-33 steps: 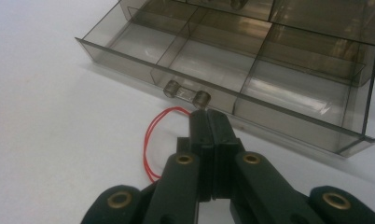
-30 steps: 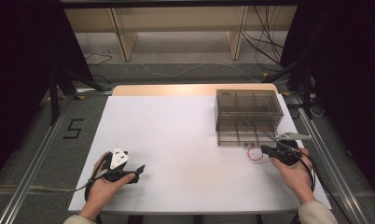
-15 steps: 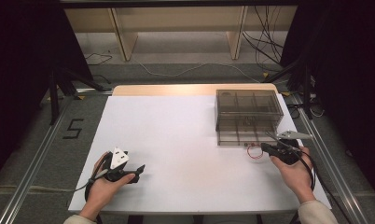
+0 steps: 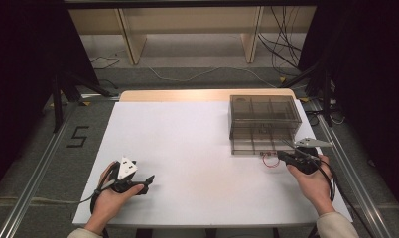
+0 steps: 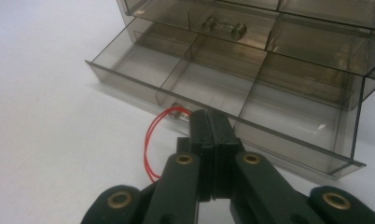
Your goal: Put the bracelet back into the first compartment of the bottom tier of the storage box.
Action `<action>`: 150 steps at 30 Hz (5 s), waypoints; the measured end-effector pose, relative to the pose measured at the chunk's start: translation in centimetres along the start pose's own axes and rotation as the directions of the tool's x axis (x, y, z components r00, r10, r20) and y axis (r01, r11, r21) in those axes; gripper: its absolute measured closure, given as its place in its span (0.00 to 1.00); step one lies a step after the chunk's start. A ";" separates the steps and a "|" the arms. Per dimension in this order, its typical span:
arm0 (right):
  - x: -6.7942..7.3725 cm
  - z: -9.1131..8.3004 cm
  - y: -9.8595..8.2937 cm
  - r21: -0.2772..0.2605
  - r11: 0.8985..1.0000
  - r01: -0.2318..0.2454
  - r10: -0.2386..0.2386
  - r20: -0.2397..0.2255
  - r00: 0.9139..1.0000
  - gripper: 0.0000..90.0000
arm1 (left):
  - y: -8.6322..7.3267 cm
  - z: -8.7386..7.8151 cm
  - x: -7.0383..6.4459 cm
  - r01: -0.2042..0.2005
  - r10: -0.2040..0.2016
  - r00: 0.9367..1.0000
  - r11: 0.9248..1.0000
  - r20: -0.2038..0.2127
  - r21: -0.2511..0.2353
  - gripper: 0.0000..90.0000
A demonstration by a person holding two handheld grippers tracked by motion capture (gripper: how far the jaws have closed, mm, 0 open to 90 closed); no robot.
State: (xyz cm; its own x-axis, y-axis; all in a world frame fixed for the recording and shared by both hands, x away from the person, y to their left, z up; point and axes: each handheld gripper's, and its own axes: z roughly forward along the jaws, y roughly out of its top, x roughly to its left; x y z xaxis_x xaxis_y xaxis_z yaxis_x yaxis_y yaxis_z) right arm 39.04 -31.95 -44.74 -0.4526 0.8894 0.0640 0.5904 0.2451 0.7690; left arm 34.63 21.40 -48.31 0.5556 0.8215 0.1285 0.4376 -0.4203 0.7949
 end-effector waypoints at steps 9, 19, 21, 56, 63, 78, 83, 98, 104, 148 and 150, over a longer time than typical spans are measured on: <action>0.1 0.0 0.3 -0.005 1.000 0.002 -0.002 0.000 1.000 1.00 | 0.0 0.0 0.0 -0.003 0.003 1.000 1.000 0.001 0.001 0.19; 0.2 0.1 0.6 -0.014 1.000 0.009 -0.009 0.004 1.000 1.00 | 0.0 0.0 0.0 -0.004 0.004 1.000 1.000 0.001 0.000 0.20; 0.2 0.1 0.7 -0.014 1.000 0.008 -0.008 0.004 1.000 1.00 | 0.0 0.0 0.0 -0.004 0.004 1.000 1.000 0.001 -0.001 0.20; 0.5 0.6 1.8 -0.033 0.999 0.013 -0.013 0.013 1.000 1.00 | 0.1 0.1 -0.1 -0.007 0.007 1.000 1.000 0.000 -0.003 0.20; 0.6 0.8 2.0 -0.035 0.999 0.016 -0.016 0.012 1.000 1.00 | 0.1 0.1 -0.1 -0.007 0.007 1.000 1.000 -0.001 -0.005 0.20; 0.8 1.2 2.5 -0.035 0.999 0.019 -0.018 0.010 1.000 1.00 | 0.1 0.1 -0.1 -0.005 0.005 1.000 1.000 0.000 -0.004 0.20; 1.0 1.4 2.8 -0.038 0.999 0.020 -0.019 0.008 1.000 1.00 | 0.1 0.1 -0.1 -0.009 0.009 1.000 1.000 0.000 -0.003 0.20; 1.2 1.9 3.2 -0.038 0.999 0.023 -0.023 0.007 1.000 1.00 | 0.1 0.2 -0.1 -0.010 0.010 1.000 1.000 0.000 -0.003 0.20; 1.3 2.0 3.3 -0.037 0.999 0.022 -0.021 0.004 1.000 1.00 | 0.1 0.2 0.0 -0.011 0.011 1.000 1.000 0.000 -0.002 0.20; 2.0 3.6 4.7 -0.032 0.999 0.030 -0.030 0.000 1.000 1.00 | 0.2 0.2 -0.1 -0.009 0.009 1.000 1.000 0.001 -0.006 0.20; 2.0 3.6 4.7 -0.035 0.999 0.030 -0.030 0.001 1.000 1.00 | 0.2 0.2 -0.1 -0.009 0.009 1.000 1.000 0.000 -0.004 0.20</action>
State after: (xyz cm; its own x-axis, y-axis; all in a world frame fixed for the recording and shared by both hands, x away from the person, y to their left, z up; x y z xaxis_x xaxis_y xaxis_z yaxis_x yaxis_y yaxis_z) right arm 43.33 -27.64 -43.26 -0.4693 0.8821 0.0402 0.5531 0.2582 0.7921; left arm 34.79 21.20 -48.27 0.5599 0.8174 0.1358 0.4292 -0.4263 0.7963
